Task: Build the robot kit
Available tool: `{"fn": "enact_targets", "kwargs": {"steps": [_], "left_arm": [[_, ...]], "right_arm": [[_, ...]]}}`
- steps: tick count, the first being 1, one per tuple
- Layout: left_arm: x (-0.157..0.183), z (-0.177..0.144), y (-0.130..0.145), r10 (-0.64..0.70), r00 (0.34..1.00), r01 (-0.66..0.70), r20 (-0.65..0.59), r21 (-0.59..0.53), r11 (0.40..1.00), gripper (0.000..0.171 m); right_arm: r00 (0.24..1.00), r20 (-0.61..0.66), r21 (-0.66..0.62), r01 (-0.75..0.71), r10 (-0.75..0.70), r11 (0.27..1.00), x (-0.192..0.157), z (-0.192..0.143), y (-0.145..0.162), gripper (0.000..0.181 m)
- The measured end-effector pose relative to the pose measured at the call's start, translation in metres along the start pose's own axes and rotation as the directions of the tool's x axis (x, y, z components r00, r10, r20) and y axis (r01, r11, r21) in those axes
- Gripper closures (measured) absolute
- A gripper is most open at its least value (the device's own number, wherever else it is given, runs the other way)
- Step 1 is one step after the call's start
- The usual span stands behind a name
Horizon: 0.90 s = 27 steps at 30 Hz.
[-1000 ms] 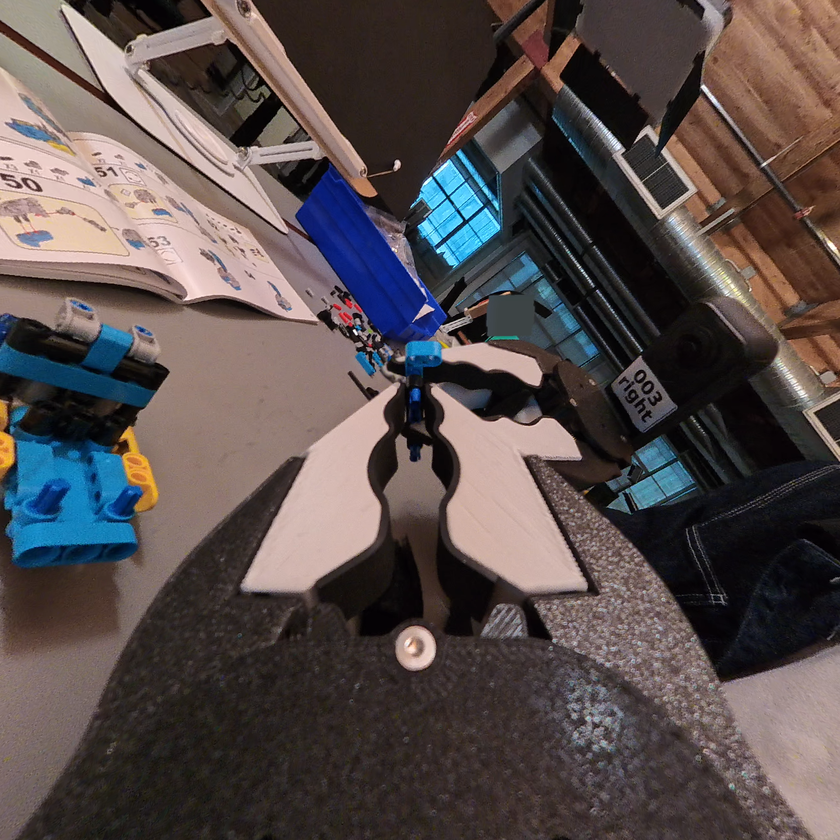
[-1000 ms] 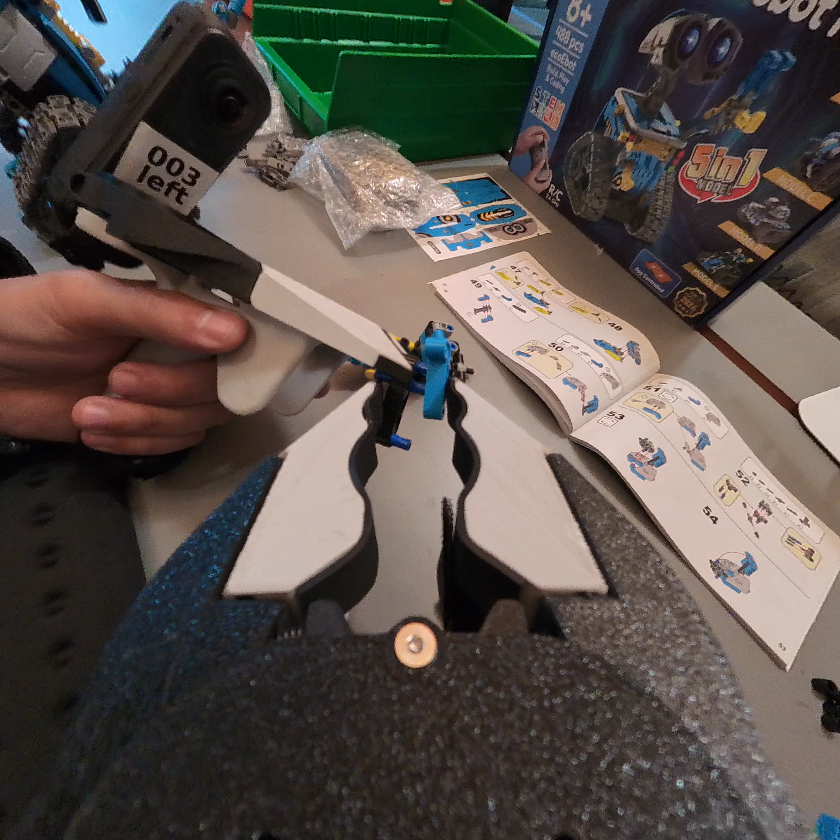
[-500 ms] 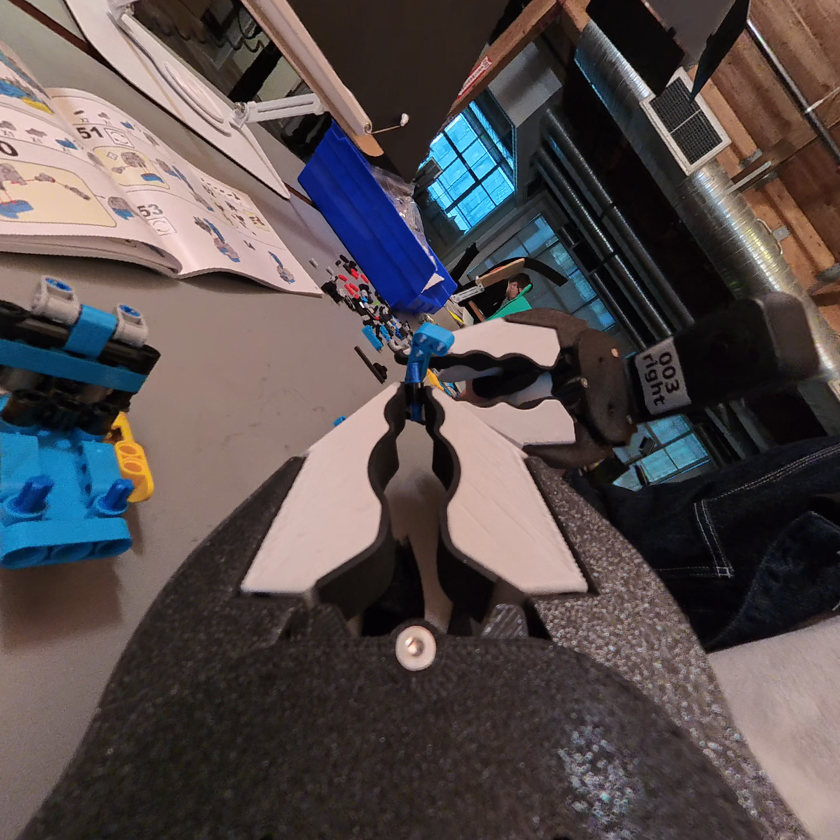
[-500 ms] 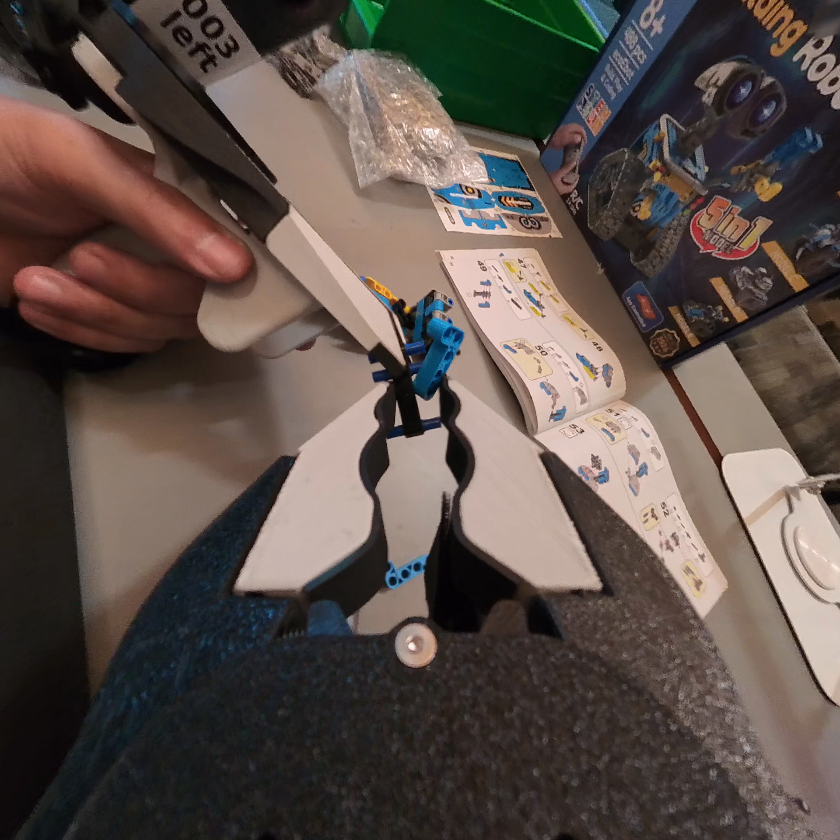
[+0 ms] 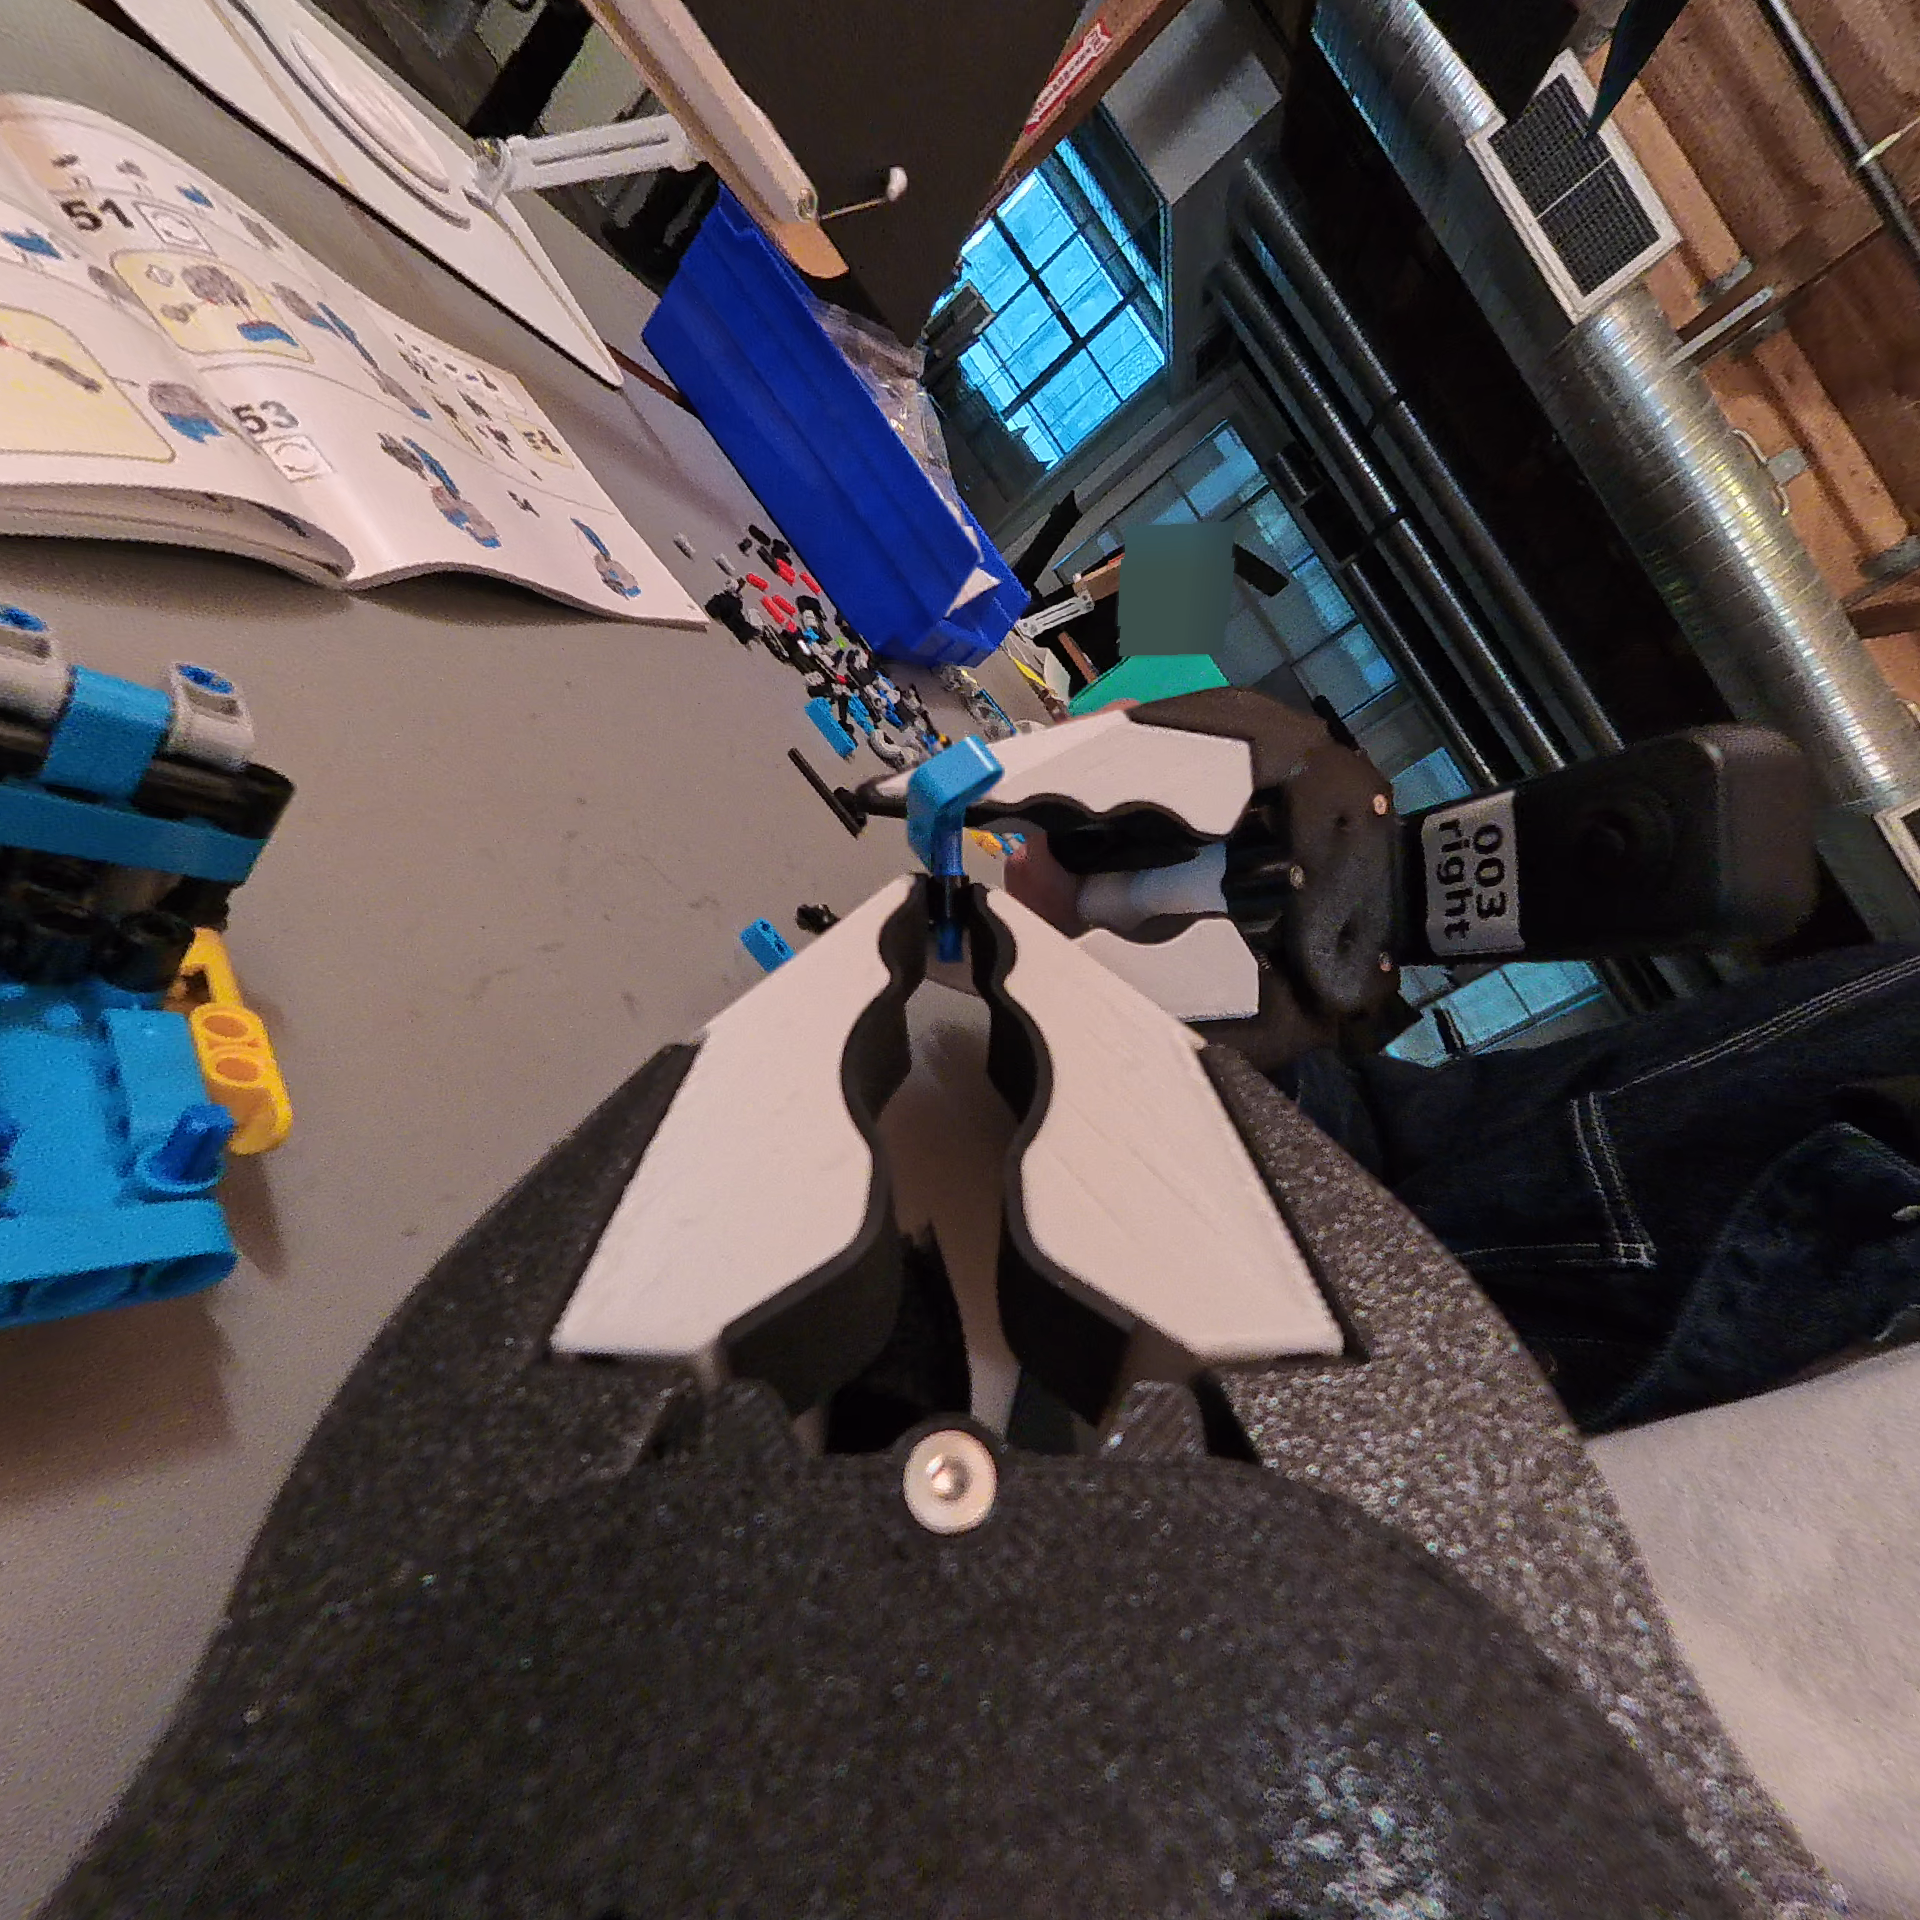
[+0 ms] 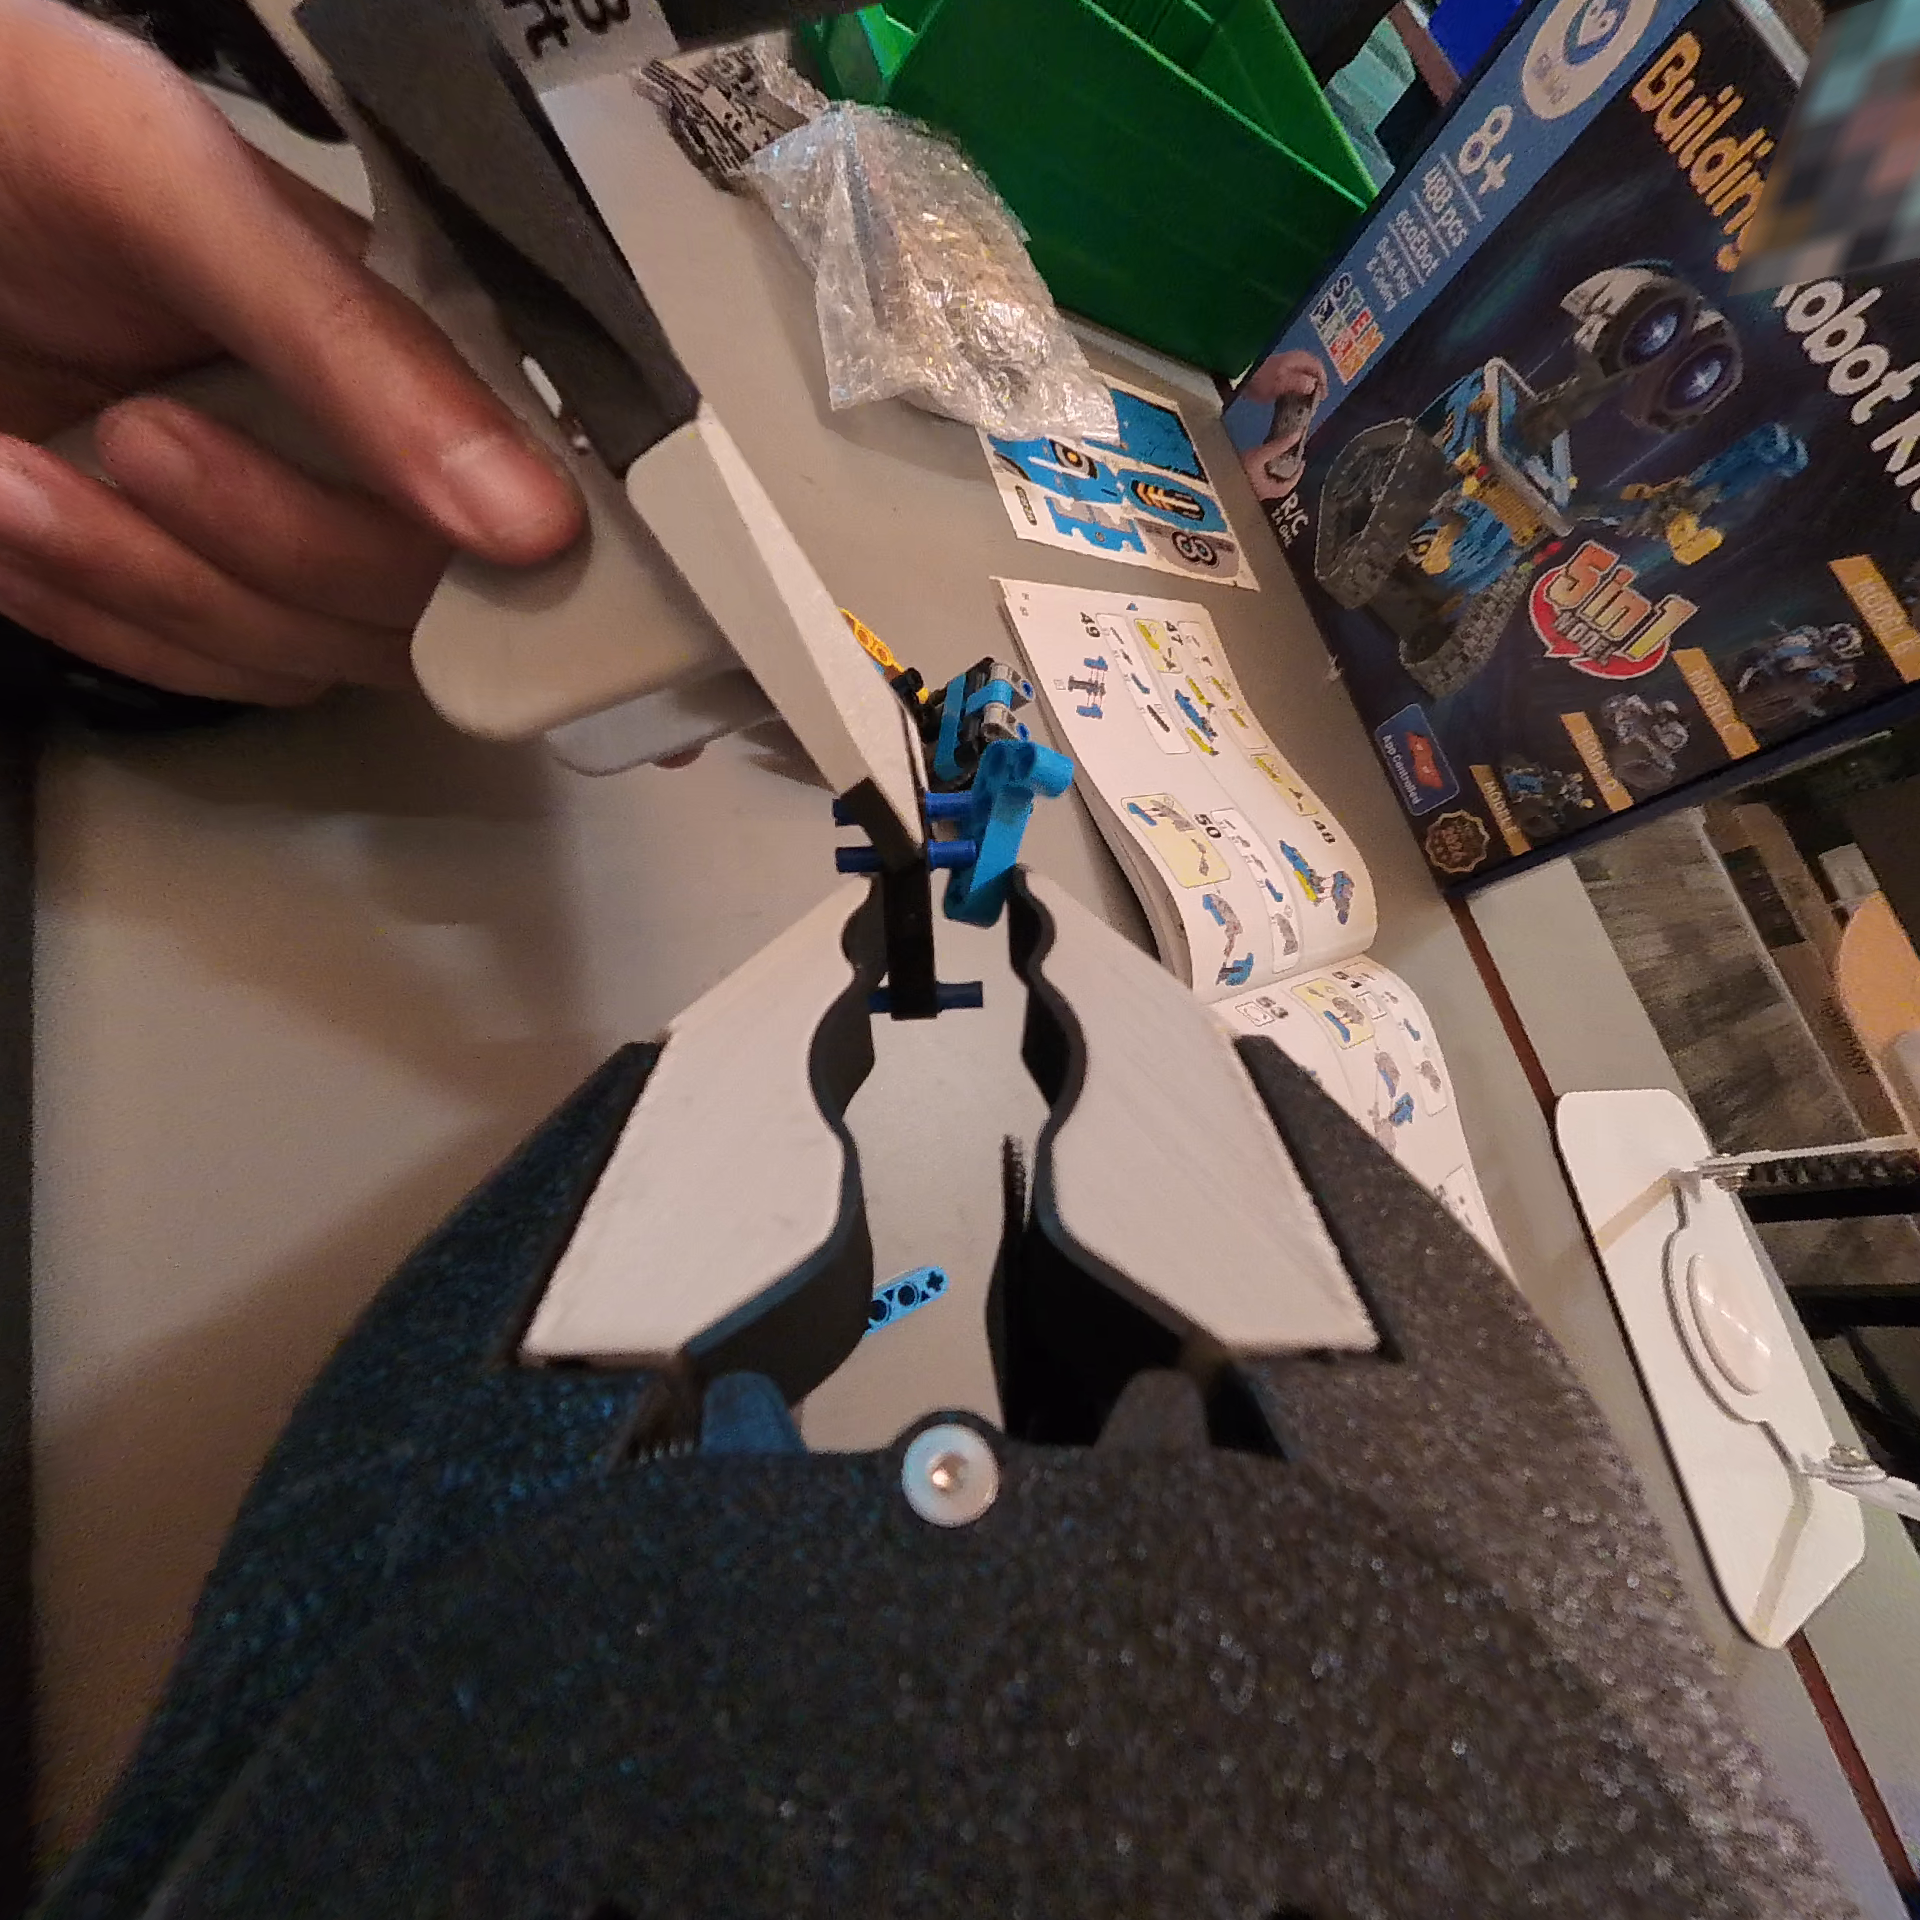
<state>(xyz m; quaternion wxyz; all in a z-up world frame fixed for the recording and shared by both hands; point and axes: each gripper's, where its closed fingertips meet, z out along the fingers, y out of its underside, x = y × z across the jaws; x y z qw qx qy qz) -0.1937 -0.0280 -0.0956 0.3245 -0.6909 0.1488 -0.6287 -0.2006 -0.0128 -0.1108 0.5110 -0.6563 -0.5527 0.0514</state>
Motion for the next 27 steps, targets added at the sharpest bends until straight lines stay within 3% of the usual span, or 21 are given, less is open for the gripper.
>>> {"fn": "enact_targets", "kwargs": {"steps": [3, 8, 16, 25, 27], "left_arm": [[0.002, 0.000, 0.002, -0.015, 1.000, 0.015, -0.021, -0.011, 1.000, 0.166], [-0.002, 0.003, 0.007, -0.006, 1.000, 0.006, 0.010, -0.042, 0.999, 0.166], [-0.002, 0.003, 0.008, -0.035, 0.999, 0.035, -0.003, -0.050, 0.998, 0.166], [-0.005, 0.005, 0.013, -0.007, 0.999, 0.009, 0.032, -0.077, 0.997, 0.167], [-0.006, 0.006, 0.015, 0.007, 0.999, -0.003, 0.042, -0.084, 0.996, 0.167]], "right_arm": [[0.998, -0.017, 0.034, 0.054, -0.053, 0.998, 0.000, -0.003, -0.003, 0.158], [0.976, -0.071, -0.014, 0.205, -0.206, 0.979, -0.001, -0.003, 0.002, 0.156], [0.985, -0.046, 0.029, 0.170, -0.168, 0.985, -0.004, -0.003, 0.002, 0.157], [0.935, -0.075, -0.021, 0.345, -0.345, 0.938, -0.005, -0.004, 0.006, 0.159], [0.945, -0.050, 0.001, 0.323, -0.322, 0.946, -0.007, -0.004, 0.007, 0.159]]}}
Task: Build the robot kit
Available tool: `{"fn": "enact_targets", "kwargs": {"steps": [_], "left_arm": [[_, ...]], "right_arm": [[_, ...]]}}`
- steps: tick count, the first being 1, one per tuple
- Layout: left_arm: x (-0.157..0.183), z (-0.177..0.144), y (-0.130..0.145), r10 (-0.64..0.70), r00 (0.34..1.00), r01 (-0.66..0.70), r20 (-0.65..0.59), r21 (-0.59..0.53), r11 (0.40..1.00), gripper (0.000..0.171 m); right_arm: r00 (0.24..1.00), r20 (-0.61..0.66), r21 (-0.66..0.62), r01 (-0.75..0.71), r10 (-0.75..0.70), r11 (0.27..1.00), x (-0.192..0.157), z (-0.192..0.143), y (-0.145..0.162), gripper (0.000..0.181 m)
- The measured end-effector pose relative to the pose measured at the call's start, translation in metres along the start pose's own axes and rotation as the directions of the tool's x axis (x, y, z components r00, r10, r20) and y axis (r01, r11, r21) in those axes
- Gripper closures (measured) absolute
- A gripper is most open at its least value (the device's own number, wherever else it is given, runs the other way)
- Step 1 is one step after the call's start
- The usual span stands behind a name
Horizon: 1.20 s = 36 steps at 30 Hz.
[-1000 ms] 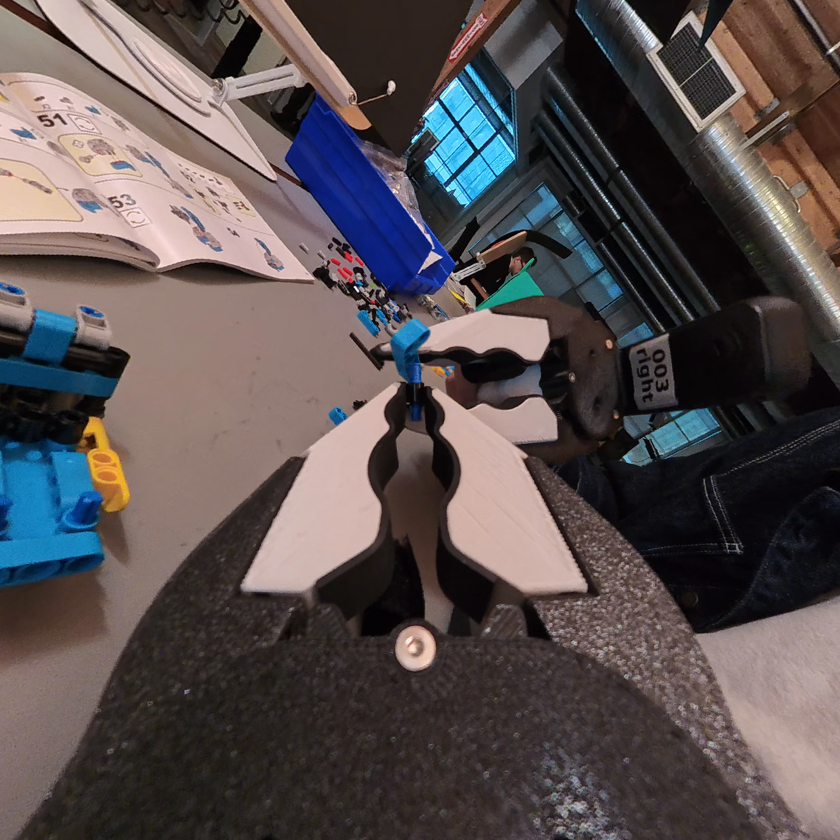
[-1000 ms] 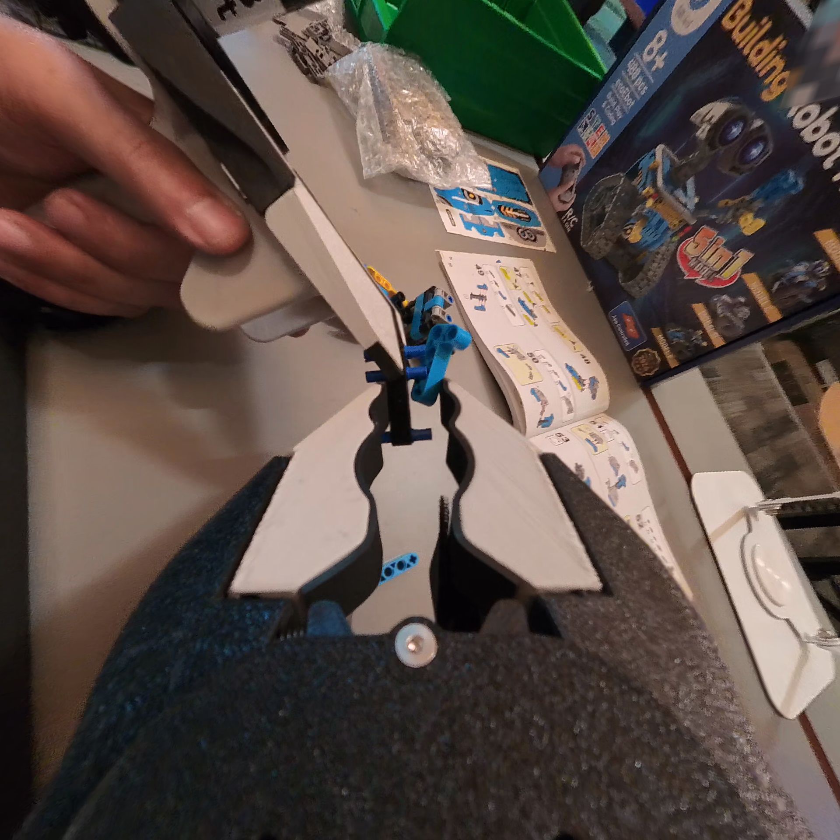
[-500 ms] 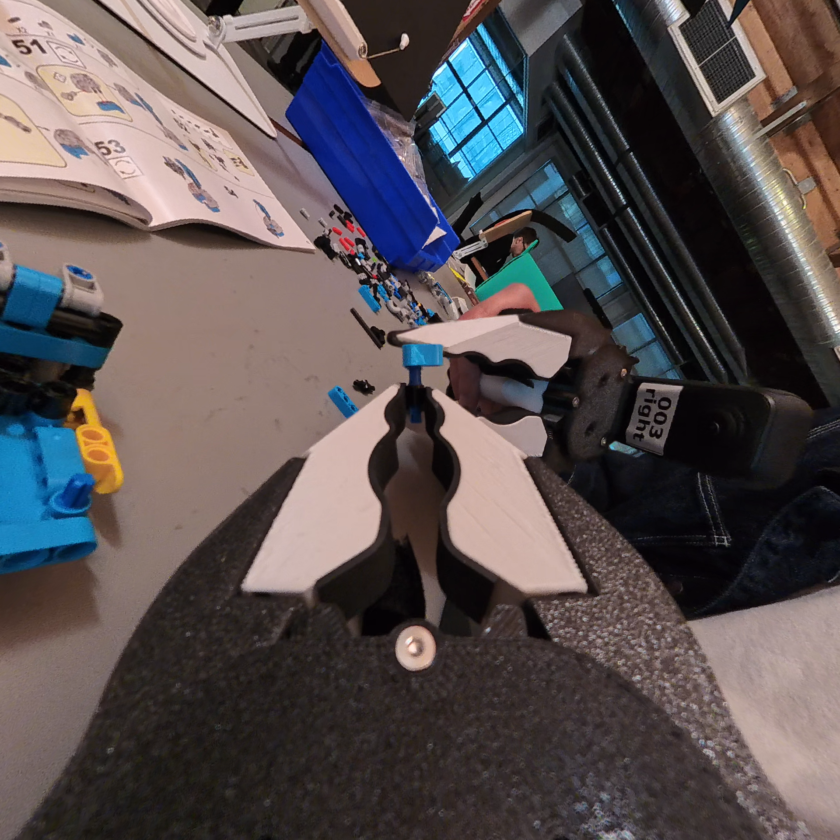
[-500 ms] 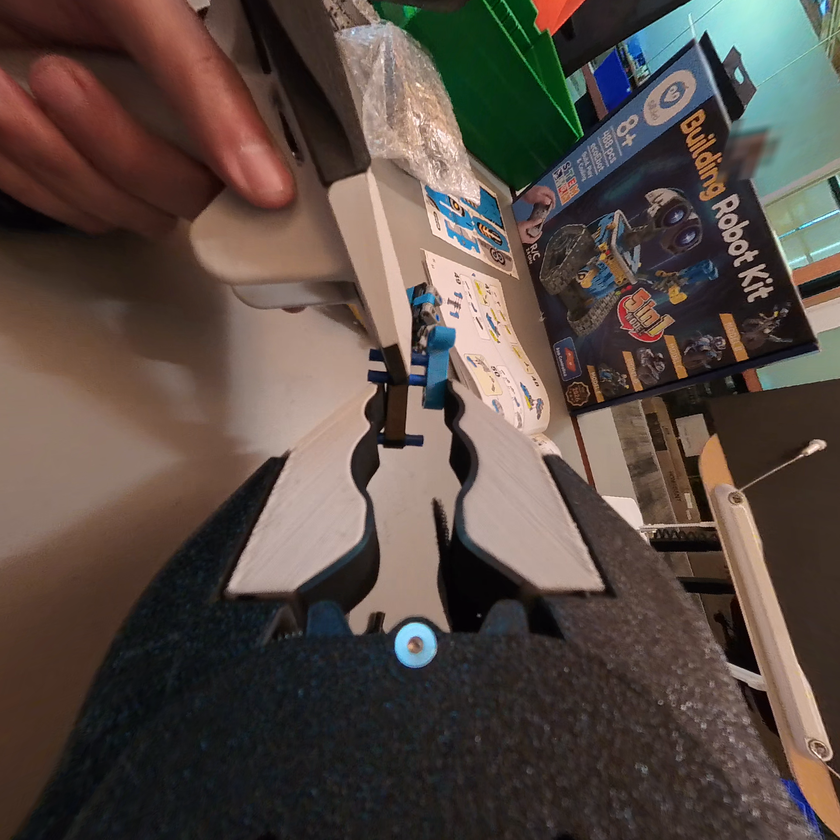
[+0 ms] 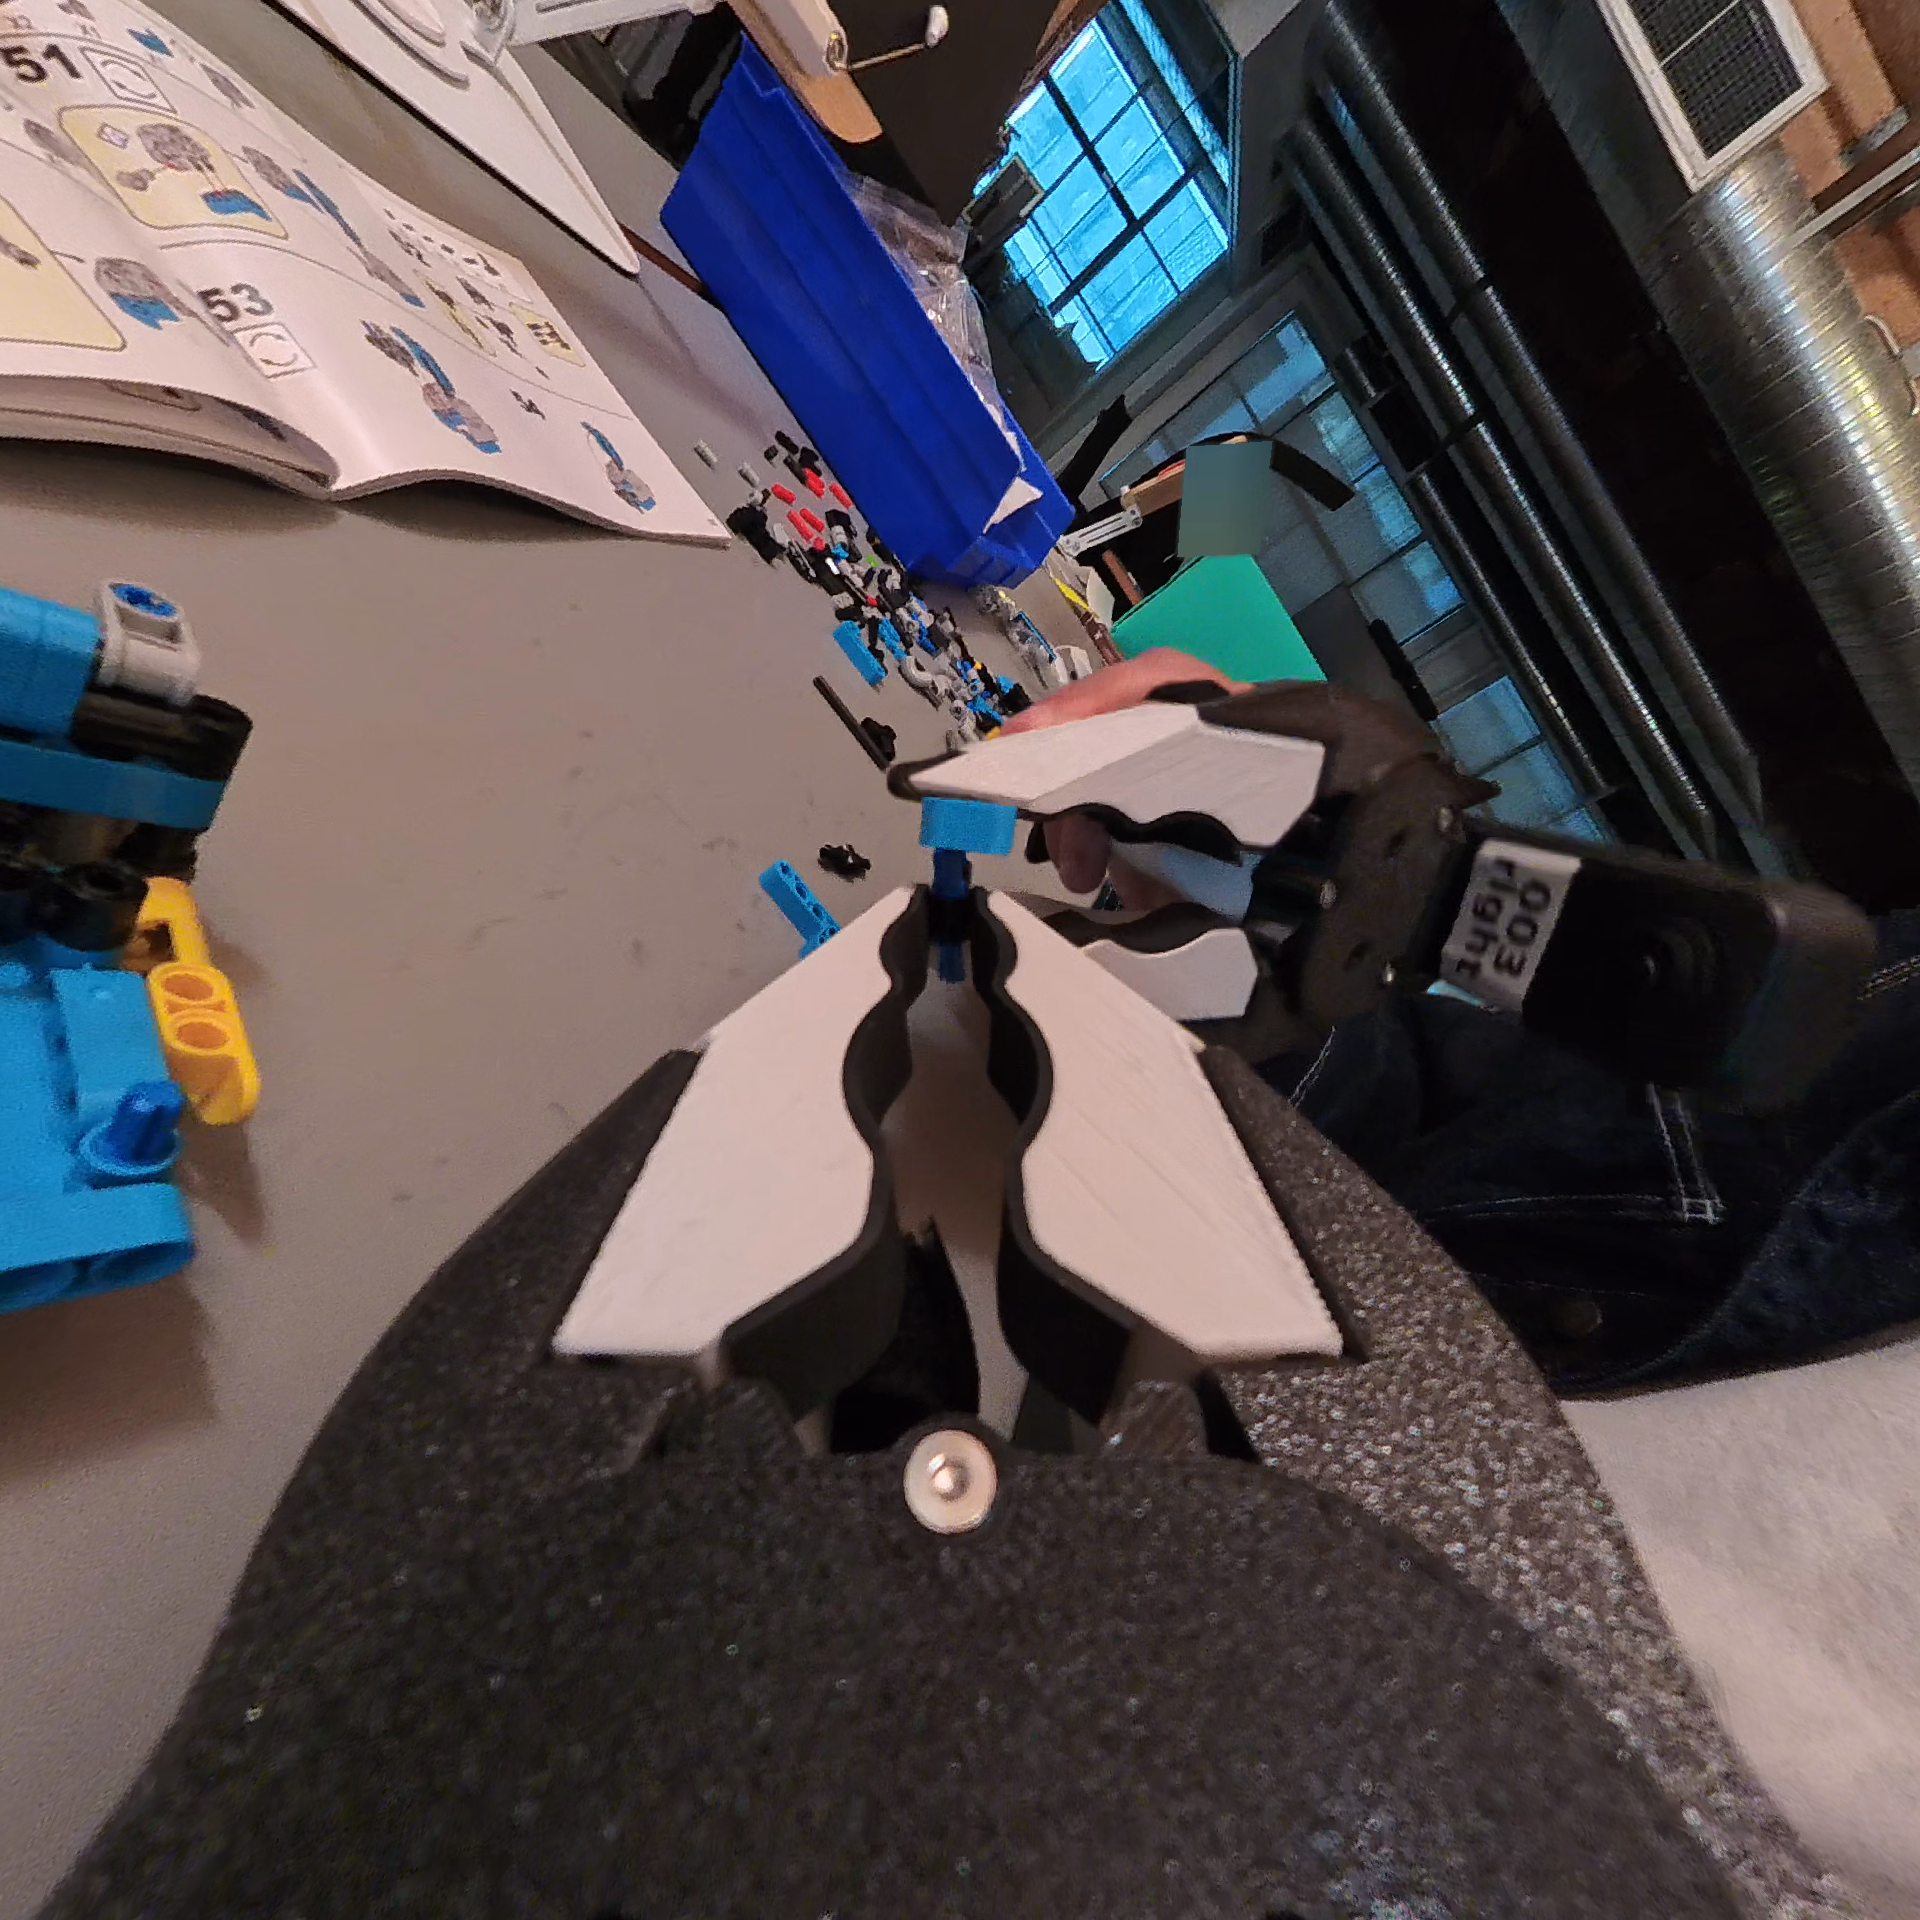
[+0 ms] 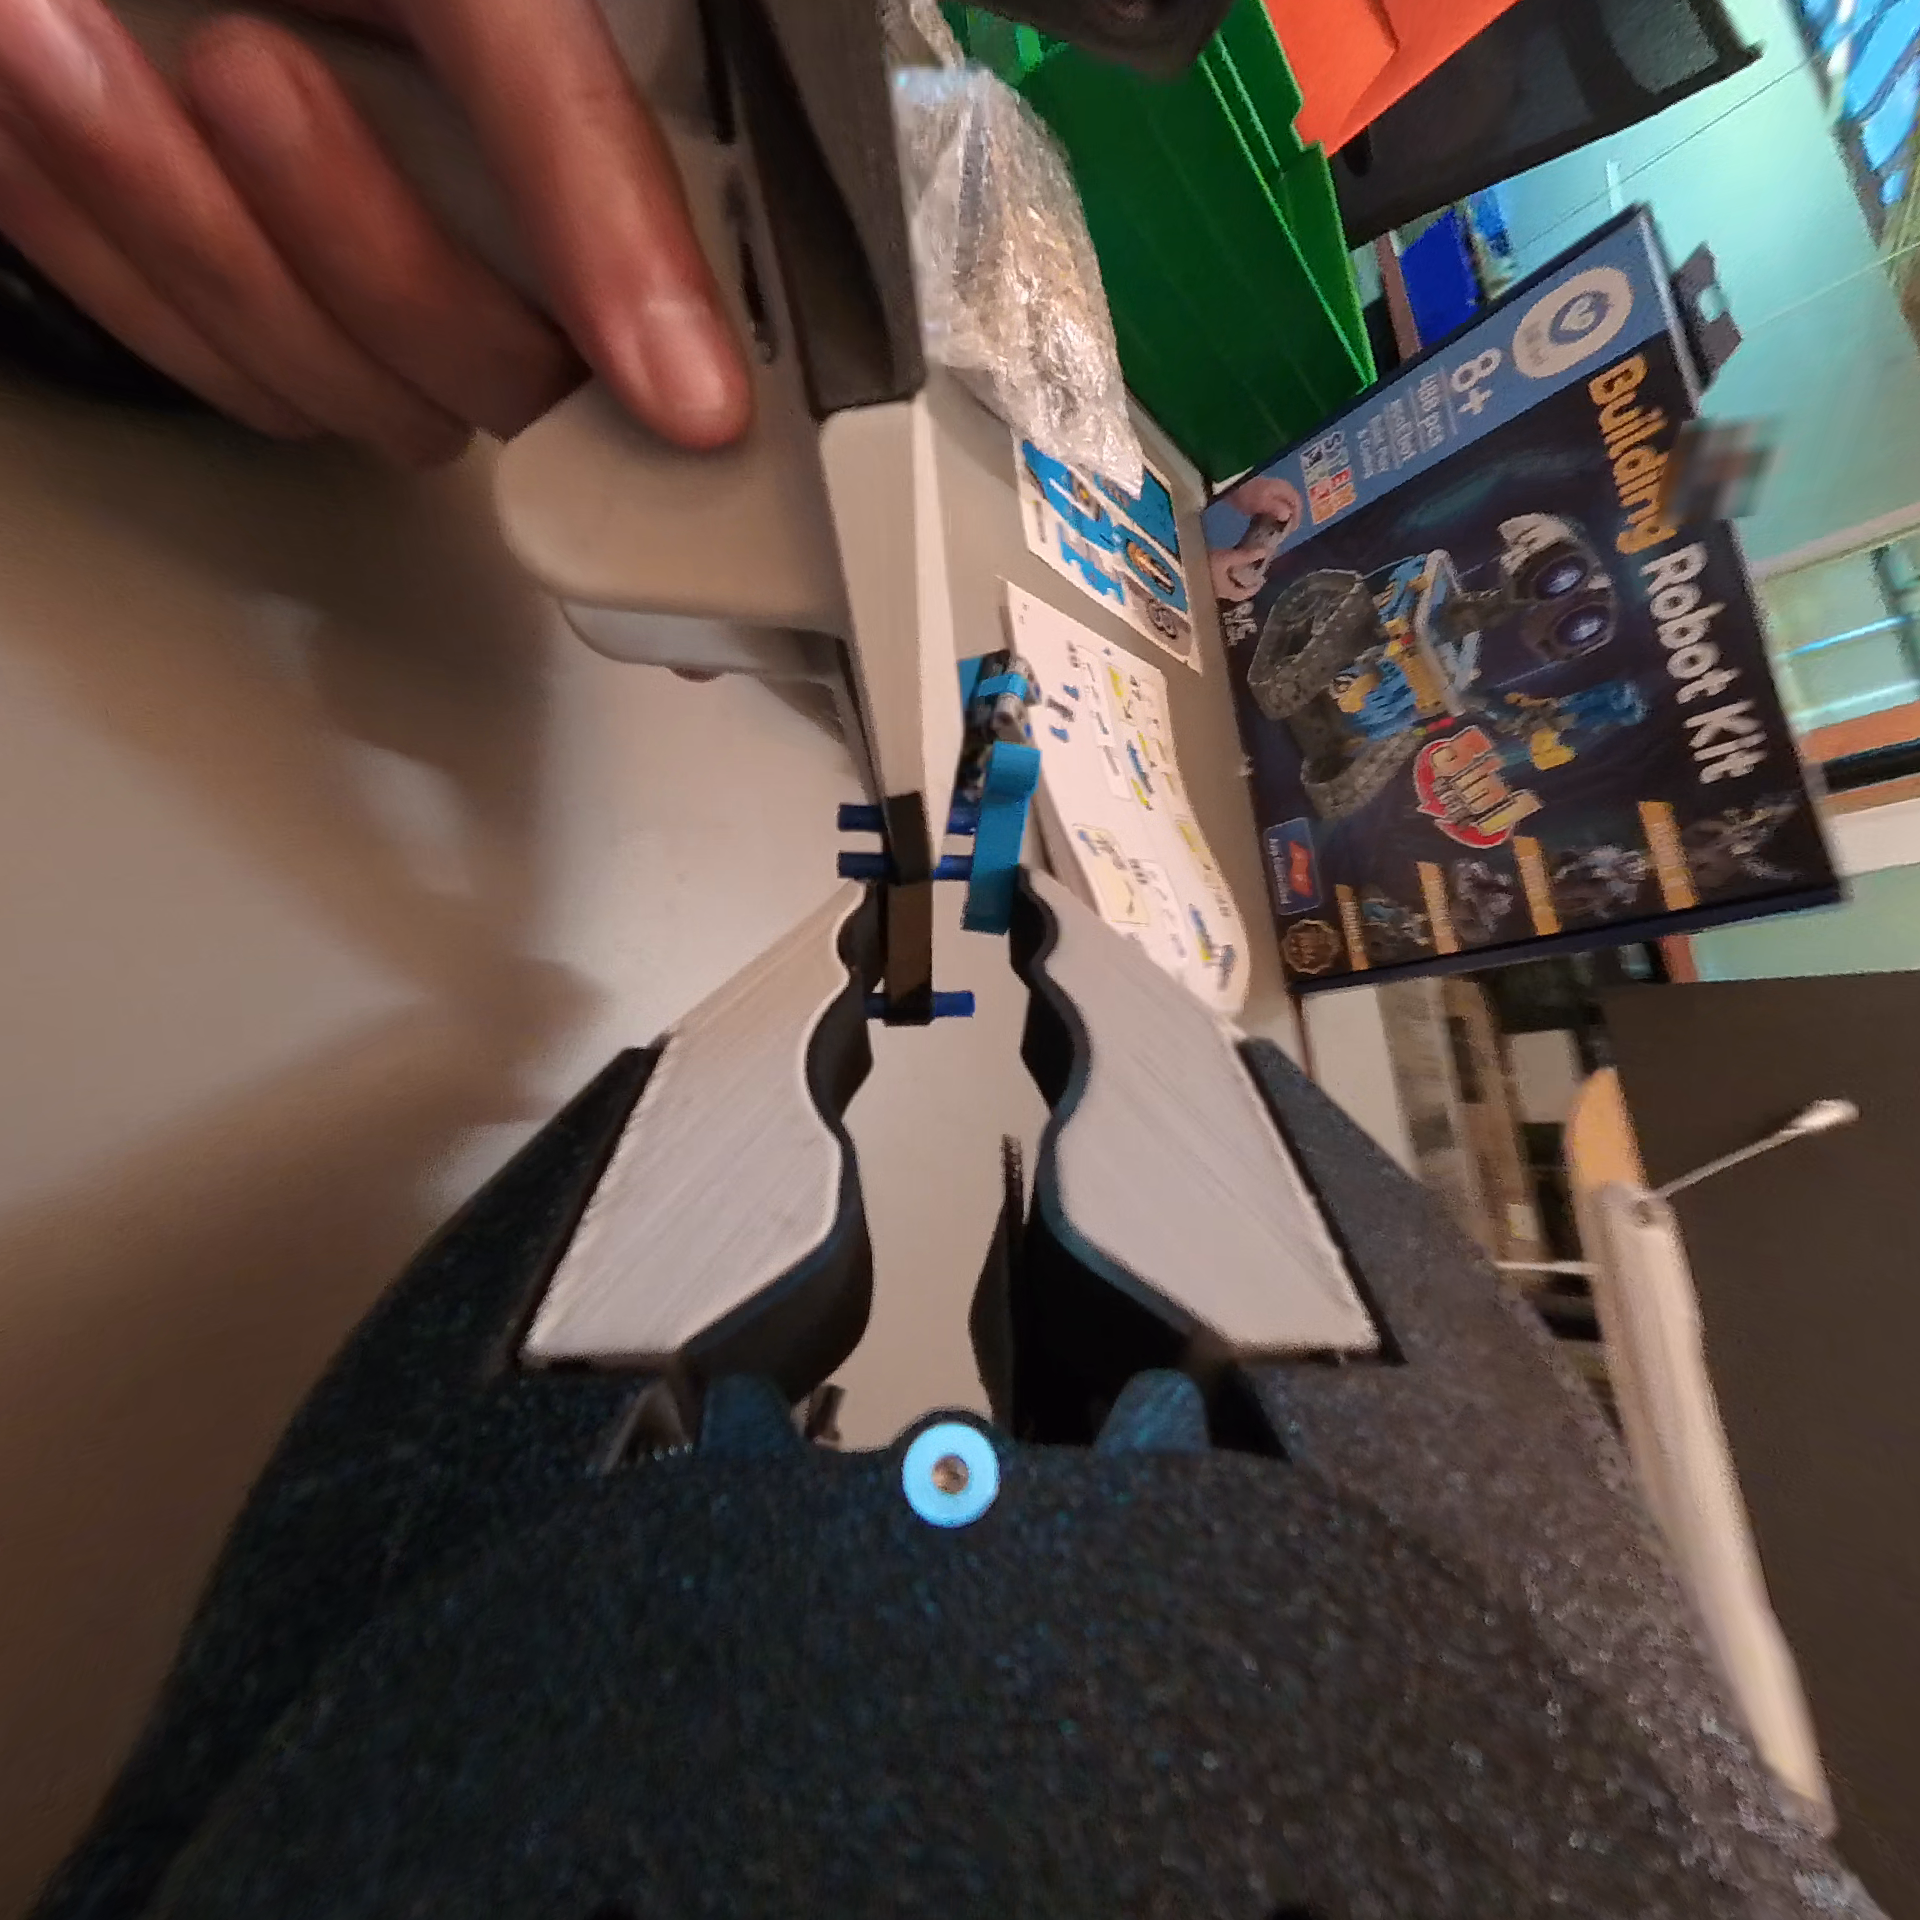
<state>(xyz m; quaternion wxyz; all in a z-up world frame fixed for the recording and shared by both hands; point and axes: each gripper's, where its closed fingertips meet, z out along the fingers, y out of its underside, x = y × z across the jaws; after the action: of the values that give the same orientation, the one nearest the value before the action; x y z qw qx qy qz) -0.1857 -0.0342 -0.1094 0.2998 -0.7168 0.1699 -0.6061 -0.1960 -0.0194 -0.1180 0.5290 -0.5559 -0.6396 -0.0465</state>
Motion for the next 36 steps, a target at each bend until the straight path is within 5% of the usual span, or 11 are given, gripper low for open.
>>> {"fn": "enact_targets", "kwargs": {"steps": [8, 11, 14, 26, 36], "left_arm": [[0.000, 0.002, 0.002, 0.002, 1.000, -0.002, 0.005, -0.012, 1.000, 0.166], [-0.004, 0.000, -0.002, -0.015, 1.000, 0.015, 0.018, 0.009, 1.000, 0.166], [-0.003, 0.001, -0.001, -0.011, 1.000, 0.011, 0.013, -0.001, 1.000, 0.166], [-0.007, 0.003, 0.001, 0.058, 0.996, -0.058, 0.067, -0.016, 0.998, 0.166], [-0.003, 0.007, 0.010, 0.118, 0.991, -0.113, 0.066, -0.070, 0.991, 0.165]], "right_arm": [[0.995, 0.075, 0.025, -0.065, 0.063, 0.998, -0.003, -0.003, 0.001, 0.157], [0.979, 0.159, 0.048, -0.138, 0.128, 0.989, -0.011, -0.009, -0.005, 0.139], [0.975, 0.155, 0.100, -0.173, 0.156, 0.980, -0.006, -0.014, -0.014, 0.154], [0.968, 0.161, 0.061, -0.206, 0.194, 0.977, -0.012, -0.008, -0.008, 0.147], [0.807, 0.371, 0.039, -0.508, 0.460, 0.860, -0.010, -0.017, -0.006, 0.163]]}}
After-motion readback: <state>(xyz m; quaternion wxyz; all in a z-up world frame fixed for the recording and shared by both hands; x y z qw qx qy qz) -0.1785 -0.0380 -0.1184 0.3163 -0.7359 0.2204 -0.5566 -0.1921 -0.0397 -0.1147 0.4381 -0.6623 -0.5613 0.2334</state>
